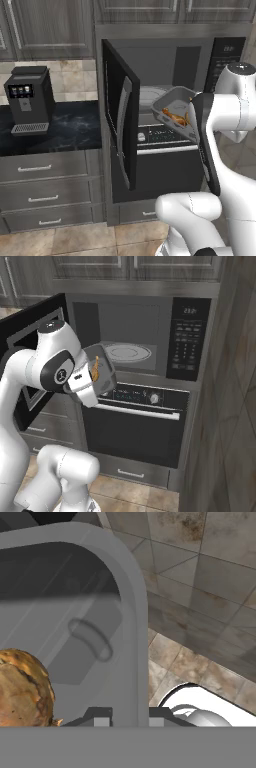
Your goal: Place the tupperware containing the chicken drumstick and onion meal in the microwave. Close the microwave door and press the start button to reheat the meal.
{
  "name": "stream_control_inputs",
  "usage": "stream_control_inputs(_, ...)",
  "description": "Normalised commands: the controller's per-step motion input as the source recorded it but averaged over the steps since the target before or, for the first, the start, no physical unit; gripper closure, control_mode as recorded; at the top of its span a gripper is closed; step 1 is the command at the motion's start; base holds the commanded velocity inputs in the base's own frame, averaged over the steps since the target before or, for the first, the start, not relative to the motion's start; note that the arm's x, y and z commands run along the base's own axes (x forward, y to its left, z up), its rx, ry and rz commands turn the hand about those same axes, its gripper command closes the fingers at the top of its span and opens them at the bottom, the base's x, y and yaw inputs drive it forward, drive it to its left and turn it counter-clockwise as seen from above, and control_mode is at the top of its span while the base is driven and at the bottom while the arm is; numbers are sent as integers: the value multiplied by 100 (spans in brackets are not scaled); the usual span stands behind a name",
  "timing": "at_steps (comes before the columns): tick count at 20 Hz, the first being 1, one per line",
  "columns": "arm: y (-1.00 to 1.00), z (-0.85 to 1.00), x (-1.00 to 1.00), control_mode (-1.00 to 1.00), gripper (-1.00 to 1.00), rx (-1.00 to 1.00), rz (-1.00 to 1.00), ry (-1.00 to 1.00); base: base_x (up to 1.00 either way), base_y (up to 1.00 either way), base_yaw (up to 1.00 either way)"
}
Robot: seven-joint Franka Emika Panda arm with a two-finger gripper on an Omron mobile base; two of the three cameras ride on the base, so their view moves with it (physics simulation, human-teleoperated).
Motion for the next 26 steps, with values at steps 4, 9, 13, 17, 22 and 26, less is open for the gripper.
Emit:
stream_control_inputs(4,0,0,0,100,100,0,0,0,38,-23,19)
stream_control_inputs(9,0,0,0,100,100,0,0,0,40,-31,11)
stream_control_inputs(13,0,0,0,100,100,0,0,0,40,-29,9)
stream_control_inputs(17,0,0,0,100,100,0,0,0,36,-25,8)
stream_control_inputs(22,0,0,0,100,100,0,0,0,34,-22,7)
stream_control_inputs(26,0,0,0,100,100,0,0,0,26,-14,7)
